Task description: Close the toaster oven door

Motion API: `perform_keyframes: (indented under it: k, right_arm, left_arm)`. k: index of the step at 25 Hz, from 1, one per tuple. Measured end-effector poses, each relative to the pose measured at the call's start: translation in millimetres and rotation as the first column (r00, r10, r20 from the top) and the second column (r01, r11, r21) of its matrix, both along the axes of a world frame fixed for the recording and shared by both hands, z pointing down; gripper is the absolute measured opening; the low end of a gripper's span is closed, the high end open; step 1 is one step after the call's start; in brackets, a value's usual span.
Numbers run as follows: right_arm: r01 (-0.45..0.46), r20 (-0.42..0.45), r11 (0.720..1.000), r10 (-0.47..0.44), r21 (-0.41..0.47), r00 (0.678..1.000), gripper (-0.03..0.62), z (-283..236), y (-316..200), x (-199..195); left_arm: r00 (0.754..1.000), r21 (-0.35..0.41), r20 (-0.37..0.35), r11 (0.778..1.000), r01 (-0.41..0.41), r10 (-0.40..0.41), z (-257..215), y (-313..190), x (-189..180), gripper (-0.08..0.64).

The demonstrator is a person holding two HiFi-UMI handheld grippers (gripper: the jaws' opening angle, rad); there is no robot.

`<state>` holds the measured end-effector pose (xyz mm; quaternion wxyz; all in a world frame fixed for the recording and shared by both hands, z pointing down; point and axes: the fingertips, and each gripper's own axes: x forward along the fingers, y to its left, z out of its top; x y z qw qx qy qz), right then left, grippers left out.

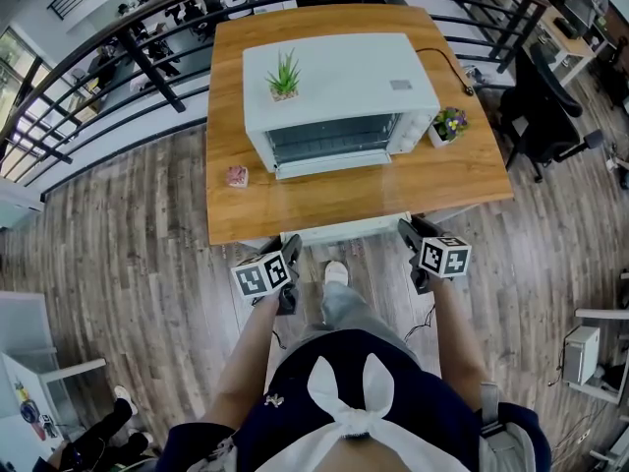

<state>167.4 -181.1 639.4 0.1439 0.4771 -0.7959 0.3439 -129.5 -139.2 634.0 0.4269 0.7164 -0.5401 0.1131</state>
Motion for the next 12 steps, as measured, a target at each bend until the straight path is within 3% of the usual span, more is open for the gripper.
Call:
perform_keyframes:
  k: [12]
  right_arm:
    - [0.004, 0.031, 0.999, -0.006, 0.04, 0.999, 0.161, -16, -6, -1]
  left_arm:
    - [0.999, 0.018, -0.014, 0.999, 0.036, -0.036, -13, -5, -2, 0.201]
